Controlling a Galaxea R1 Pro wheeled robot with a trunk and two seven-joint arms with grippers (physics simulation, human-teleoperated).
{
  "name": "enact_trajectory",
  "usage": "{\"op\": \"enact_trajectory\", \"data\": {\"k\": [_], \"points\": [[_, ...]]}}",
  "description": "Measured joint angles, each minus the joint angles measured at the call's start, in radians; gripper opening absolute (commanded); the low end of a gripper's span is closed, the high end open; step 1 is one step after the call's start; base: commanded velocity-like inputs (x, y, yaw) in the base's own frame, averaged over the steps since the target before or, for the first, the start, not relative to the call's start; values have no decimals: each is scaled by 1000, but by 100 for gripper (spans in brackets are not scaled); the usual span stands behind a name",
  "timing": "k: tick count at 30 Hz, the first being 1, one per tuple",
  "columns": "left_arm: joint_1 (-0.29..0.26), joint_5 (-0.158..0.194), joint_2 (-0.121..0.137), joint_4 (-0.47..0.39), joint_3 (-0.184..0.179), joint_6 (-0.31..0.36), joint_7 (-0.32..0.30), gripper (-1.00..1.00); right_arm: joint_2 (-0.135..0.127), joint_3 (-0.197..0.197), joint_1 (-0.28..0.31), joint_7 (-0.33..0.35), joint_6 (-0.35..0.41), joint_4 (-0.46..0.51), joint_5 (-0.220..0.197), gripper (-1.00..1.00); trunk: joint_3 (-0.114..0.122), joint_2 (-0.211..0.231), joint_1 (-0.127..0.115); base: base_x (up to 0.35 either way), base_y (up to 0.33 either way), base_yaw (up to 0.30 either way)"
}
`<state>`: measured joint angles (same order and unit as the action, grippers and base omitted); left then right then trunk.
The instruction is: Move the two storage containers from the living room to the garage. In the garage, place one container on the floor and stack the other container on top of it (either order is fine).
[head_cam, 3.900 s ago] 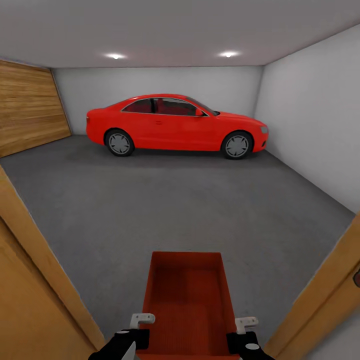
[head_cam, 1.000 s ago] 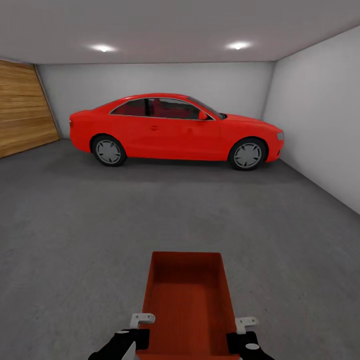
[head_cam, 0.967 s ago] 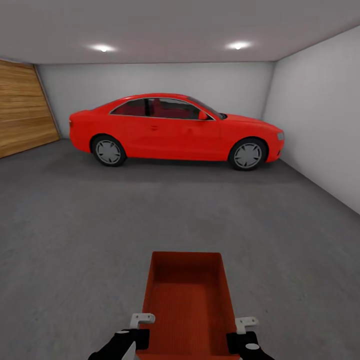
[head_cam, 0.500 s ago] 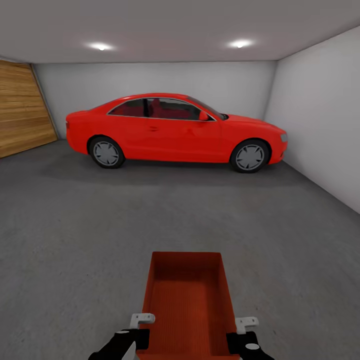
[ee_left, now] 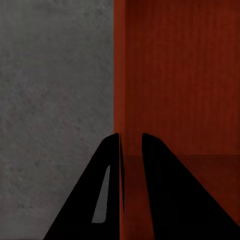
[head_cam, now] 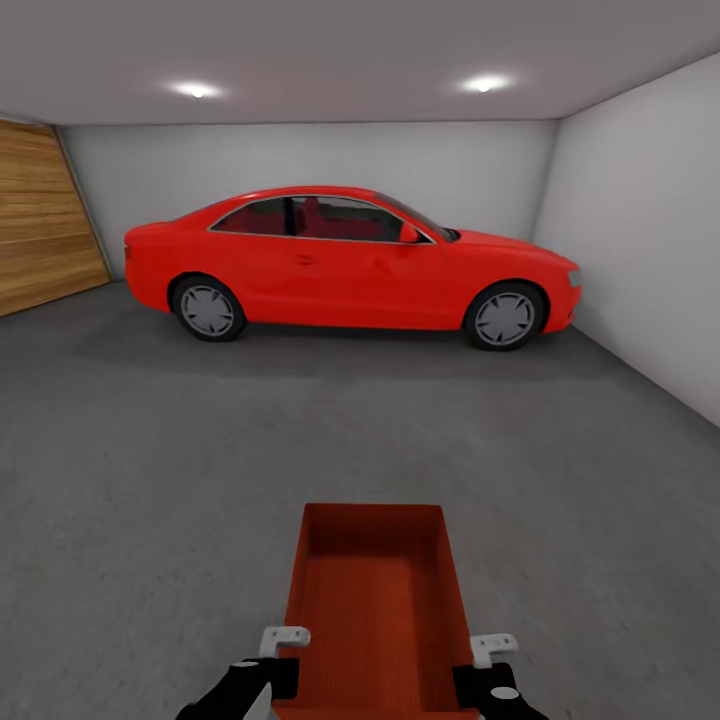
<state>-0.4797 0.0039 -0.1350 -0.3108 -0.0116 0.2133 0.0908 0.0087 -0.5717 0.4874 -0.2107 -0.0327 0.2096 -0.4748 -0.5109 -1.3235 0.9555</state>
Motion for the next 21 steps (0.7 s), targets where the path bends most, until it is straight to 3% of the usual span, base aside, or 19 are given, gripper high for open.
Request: {"op": "enact_trajectory", "data": {"k": [21], "points": [[0, -3, 0, 0, 2, 0, -1, -100, 0, 0, 0, 0, 0, 0, 0, -100, 0, 0, 0, 322, 0, 0]]}}
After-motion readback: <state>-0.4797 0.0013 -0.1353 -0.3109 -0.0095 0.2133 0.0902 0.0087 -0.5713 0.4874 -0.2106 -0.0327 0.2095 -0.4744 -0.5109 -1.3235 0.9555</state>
